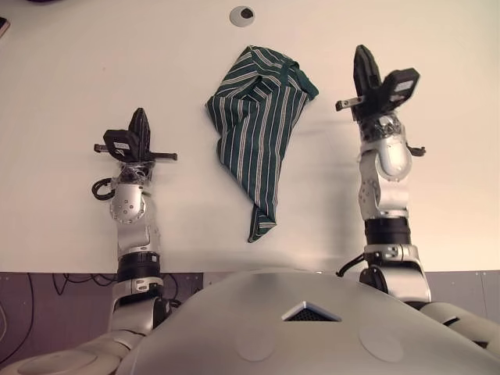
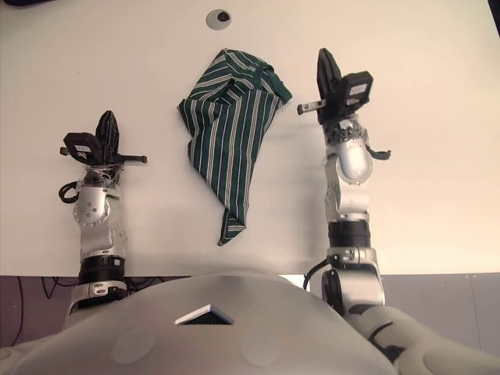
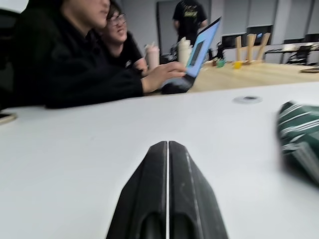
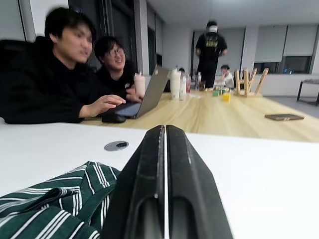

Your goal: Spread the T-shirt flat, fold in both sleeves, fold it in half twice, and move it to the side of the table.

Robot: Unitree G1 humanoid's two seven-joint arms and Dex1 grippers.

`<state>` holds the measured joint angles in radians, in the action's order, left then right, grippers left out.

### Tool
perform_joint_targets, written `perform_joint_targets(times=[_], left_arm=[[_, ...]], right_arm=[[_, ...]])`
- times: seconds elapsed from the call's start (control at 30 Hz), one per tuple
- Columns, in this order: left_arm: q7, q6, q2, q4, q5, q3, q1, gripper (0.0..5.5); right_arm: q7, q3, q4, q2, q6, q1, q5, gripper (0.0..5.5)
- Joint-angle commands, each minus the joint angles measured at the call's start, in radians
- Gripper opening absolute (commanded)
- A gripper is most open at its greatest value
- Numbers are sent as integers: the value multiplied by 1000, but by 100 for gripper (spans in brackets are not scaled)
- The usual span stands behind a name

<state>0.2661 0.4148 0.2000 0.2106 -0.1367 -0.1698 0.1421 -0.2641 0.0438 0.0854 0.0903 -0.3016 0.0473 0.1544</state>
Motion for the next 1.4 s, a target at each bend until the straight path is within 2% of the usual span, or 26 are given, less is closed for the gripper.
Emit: perform_joint_targets(times=[0.03, 0.13, 0.23, 0.67, 0.93, 1.0, 1.13, 1.27, 1.4], left_arm=[[39, -50, 18, -75, -16, 24, 29, 0], [65, -93, 40, -161, 1, 44, 71, 0], [85, -102, 50, -194, 9, 65, 98, 0], [105, -76, 52, -133, 51, 112, 66, 186], [112, -60, 47, -87, 57, 128, 33, 190], [167, -91, 38, -94, -25, 128, 33, 222], [282, -289, 96, -253, -134, 171, 25, 294], [318, -510, 155, -336, -146, 211, -119, 348], [339, -754, 161, -314, -157, 280, -287, 348]], right_arm=[[55, -7, -178, 3, -5, -121, -75, 5], [88, -22, -342, -1, 13, -222, -122, 5], [104, -48, -384, -5, 36, -251, -157, 5], [126, -48, -318, 4, 67, -218, -160, 0], [126, -45, -253, 8, 42, -192, -166, 0], [127, -47, -222, 7, 32, -175, -170, 0], [131, -57, -124, 2, 13, -106, -183, 0], [146, -78, -18, -6, -19, -33, -212, 0], [157, -95, 108, -16, -58, 53, -227, 0]])
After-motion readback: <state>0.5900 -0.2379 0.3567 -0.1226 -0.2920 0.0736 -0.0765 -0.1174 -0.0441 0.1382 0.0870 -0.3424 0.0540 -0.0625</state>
